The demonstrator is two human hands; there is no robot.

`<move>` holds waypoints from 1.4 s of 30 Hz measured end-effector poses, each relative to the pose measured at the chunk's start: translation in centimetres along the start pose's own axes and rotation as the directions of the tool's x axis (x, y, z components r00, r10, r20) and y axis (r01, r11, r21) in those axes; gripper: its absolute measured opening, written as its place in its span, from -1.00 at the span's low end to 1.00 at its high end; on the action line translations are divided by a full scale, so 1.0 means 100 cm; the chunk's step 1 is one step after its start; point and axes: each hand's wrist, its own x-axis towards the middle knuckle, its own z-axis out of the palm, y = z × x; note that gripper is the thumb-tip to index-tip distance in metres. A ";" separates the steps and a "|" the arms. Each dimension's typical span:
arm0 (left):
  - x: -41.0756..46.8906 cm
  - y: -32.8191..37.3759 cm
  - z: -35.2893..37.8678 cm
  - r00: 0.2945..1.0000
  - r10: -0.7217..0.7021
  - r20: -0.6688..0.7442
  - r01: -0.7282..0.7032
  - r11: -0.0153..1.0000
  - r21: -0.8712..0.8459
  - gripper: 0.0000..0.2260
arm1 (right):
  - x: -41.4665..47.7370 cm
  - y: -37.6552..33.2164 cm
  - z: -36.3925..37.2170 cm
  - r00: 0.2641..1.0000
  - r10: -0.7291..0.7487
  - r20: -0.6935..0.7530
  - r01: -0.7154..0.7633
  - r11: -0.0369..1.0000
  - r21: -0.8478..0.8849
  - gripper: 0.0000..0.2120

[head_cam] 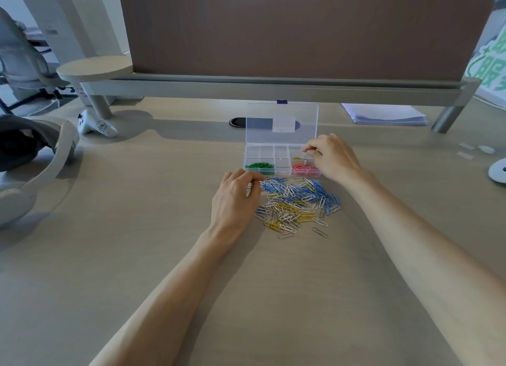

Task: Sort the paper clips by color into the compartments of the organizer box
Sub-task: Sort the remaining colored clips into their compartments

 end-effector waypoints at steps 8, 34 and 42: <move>-0.006 -0.006 -0.002 0.987 0.127 0.102 -0.131 0.991 0.028 -0.81 | -0.064 -0.032 -0.020 0.998 -0.049 0.042 0.032 0.942 0.333 -0.85; -0.021 -0.014 -0.030 0.822 0.435 0.367 -0.447 0.893 -0.056 -0.81 | -0.133 -0.034 -0.017 0.985 -0.162 0.051 0.158 0.985 0.072 -0.87; -0.025 -0.006 -0.029 0.863 0.422 0.276 -0.443 0.896 0.014 -0.83 | -0.135 -0.038 -0.015 0.951 -0.309 -0.017 0.302 0.937 -0.175 -0.84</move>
